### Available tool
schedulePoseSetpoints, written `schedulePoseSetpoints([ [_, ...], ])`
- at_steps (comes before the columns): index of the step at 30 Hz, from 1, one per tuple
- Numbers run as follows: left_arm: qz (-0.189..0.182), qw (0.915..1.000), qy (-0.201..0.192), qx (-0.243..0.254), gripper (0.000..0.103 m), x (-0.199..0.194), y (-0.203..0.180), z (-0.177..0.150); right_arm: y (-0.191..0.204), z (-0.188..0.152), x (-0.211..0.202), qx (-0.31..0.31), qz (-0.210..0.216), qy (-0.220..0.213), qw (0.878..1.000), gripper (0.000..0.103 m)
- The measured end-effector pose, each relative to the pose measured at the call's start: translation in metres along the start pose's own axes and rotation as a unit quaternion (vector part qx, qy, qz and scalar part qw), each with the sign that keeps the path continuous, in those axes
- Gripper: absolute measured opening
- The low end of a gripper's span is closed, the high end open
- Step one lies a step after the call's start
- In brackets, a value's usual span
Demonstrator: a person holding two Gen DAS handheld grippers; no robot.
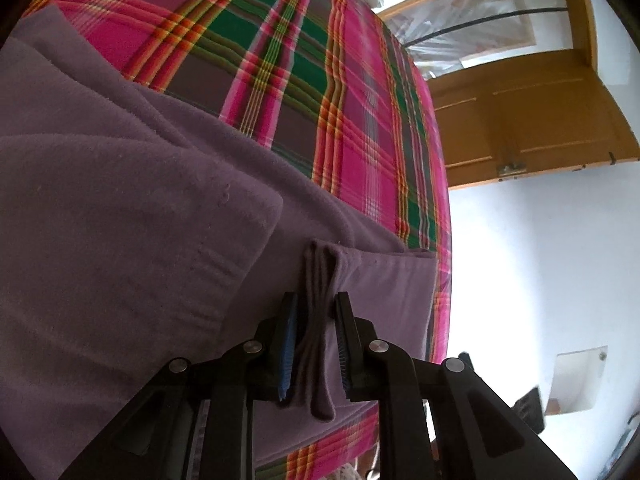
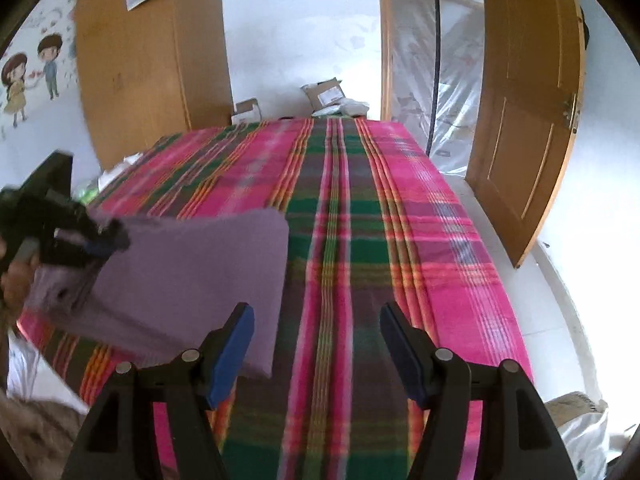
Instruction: Fold clothes
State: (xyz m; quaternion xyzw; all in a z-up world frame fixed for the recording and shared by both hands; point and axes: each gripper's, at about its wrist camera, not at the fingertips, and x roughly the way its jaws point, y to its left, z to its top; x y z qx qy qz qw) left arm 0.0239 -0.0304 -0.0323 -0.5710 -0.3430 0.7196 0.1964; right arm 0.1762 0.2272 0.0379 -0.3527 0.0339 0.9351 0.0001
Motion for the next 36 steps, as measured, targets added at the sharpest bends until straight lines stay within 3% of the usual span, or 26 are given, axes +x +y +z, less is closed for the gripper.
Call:
schedulePoseSetpoints([
  [5,0.015,0.9998,-0.001,0.012,0.019,0.013,-0.015,0.001,0.001,0.026,0.042,0.019,0.02,0.007,1.0,0.066],
  [9,0.02,0.9998,-0.002,0.008,0.019,0.02,-0.014,0.004,0.001,0.046,0.074,0.037,0.025,0.03,0.999,0.058],
  [12,0.021,0.9997,0.0,0.008,0.019,0.027,-0.015,0.006,0.012,0.053,0.085,0.015,0.041,0.033,0.998,0.048],
  [15,0.023,0.9997,0.002,0.008,0.019,0.035,-0.016,0.007,0.022,0.059,0.1,-0.012,0.025,0.051,0.998,0.045],
  [20,0.024,0.9997,0.001,0.01,0.019,0.039,-0.017,0.009,0.019,0.058,0.118,-0.019,-0.012,0.068,0.997,0.045],
  [25,0.026,0.9996,-0.003,0.011,0.019,0.04,-0.018,0.009,0.017,0.059,0.124,-0.019,-0.012,0.071,0.997,0.051],
  [29,0.029,0.9995,-0.007,0.011,0.019,0.041,-0.019,0.009,0.015,0.062,0.118,-0.014,-0.003,0.069,0.998,0.05],
  [33,0.03,0.9994,-0.012,0.012,0.019,0.041,-0.021,0.009,0.014,0.065,0.087,-0.011,0.005,0.018,1.0,0.043],
  [36,0.03,0.9992,-0.024,0.012,0.019,0.036,-0.025,0.009,0.023,0.061,0.075,-0.037,0.041,0.018,0.998,0.022],
])
